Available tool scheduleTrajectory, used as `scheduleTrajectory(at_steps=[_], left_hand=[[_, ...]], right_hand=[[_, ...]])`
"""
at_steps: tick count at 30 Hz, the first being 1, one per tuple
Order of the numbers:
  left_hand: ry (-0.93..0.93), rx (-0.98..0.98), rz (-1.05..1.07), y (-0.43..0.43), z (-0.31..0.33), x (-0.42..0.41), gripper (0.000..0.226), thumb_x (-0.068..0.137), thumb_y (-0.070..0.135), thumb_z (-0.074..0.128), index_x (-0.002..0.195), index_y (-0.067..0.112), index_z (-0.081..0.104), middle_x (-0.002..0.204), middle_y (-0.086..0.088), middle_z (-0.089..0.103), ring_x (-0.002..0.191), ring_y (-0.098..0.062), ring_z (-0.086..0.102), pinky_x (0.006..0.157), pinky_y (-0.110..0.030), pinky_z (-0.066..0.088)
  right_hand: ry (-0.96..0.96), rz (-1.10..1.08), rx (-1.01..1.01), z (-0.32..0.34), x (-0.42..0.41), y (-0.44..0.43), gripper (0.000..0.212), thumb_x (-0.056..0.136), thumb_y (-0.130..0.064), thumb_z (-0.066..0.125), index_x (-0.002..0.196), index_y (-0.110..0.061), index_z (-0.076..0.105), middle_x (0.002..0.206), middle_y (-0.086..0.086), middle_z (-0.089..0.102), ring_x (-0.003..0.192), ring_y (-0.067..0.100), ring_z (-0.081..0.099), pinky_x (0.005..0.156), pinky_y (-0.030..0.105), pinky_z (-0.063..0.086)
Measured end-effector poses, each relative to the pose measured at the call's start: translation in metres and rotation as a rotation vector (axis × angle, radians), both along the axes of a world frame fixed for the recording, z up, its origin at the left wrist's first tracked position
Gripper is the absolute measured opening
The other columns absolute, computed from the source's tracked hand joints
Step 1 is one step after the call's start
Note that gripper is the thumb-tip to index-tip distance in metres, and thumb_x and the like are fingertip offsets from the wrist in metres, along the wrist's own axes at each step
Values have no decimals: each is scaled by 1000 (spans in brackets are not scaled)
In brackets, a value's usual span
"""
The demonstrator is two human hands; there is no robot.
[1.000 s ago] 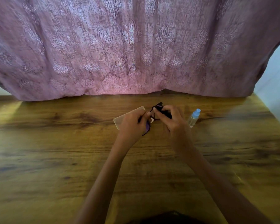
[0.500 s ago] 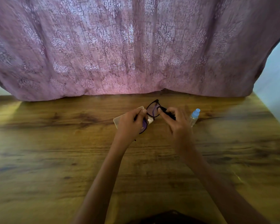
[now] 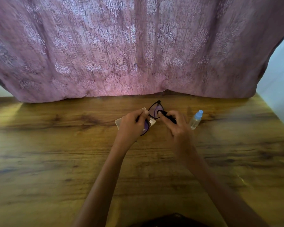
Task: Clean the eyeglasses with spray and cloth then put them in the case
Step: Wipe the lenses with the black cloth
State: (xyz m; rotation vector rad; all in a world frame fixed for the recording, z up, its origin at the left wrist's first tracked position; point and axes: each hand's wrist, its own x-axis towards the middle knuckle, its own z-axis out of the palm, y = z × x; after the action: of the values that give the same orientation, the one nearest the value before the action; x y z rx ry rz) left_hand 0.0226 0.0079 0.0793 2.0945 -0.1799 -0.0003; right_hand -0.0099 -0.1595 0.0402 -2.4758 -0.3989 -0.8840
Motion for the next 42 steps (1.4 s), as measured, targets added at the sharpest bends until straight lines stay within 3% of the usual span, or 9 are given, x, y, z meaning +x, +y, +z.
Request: scheduleTrajectory(at_steps=[8,16,21,23,25,28,32,38,42], left_hand=[[-10,-137,-13,-3,-5,2,33,101,29,46,78,12,65,76,-2,71,80,-17,67,80,-34,53],[56,-342,-81,-3,1,-1,29,101,11,44,90,-6,64,92,-19,70,98,-30,66,93,-36,50],[70,-370,-90,-2,-1,-3,27,101,12,44,99,-5,65,92,-17,69,100,-34,64,93,-44,50],[57,-340,-107,-1,1,-5,26,101,10,43,100,-5,65,90,-8,70,98,-25,66,94,-35,50],[47,-296,-144,1,0,-4,25,101,8,43,100,-6,64,92,-5,69,97,-17,65,91,-27,51],[11,-221,-183,2,-7,-1,28,98,18,47,98,-3,63,97,-20,66,98,-31,62,92,-46,50],[-5,-86,-232,2,-8,-1,19,98,19,50,100,15,68,99,-10,69,95,-23,61,89,-39,47],[-195,-54,-107,1,2,-4,22,96,15,56,113,13,68,101,17,67,93,15,57,80,-3,39],[-395,79,-41,3,7,0,27,88,35,63,108,19,71,100,6,69,87,-1,62,78,-11,46]], right_hand=[[-8,-139,215,-14,10,-19,28,95,3,49,120,0,62,111,13,58,99,12,52,84,13,40],[296,-184,-123,-61,9,-35,38,80,8,64,116,-4,63,108,13,61,79,21,62,66,18,42],[437,-137,-70,-56,9,-37,23,89,-16,63,111,-11,66,106,5,63,94,18,60,77,23,45],[372,-147,150,-35,10,-32,19,93,-29,59,103,-16,68,99,-3,64,92,13,60,78,24,46],[441,-131,602,0,11,-25,18,95,-38,57,94,-24,68,90,-12,66,86,4,62,76,20,47],[726,169,1289,45,15,-21,42,91,-47,54,109,-12,70,93,-3,71,83,6,66,71,19,52],[810,365,1623,63,20,-21,32,92,-32,58,108,-7,68,80,1,65,72,8,61,63,18,52],[748,239,1390,57,25,-12,23,90,-22,64,104,-5,71,85,6,70,81,15,66,68,20,54],[668,142,1090,56,23,0,20,88,-25,69,97,-7,74,88,6,76,84,18,71,75,24,57]])
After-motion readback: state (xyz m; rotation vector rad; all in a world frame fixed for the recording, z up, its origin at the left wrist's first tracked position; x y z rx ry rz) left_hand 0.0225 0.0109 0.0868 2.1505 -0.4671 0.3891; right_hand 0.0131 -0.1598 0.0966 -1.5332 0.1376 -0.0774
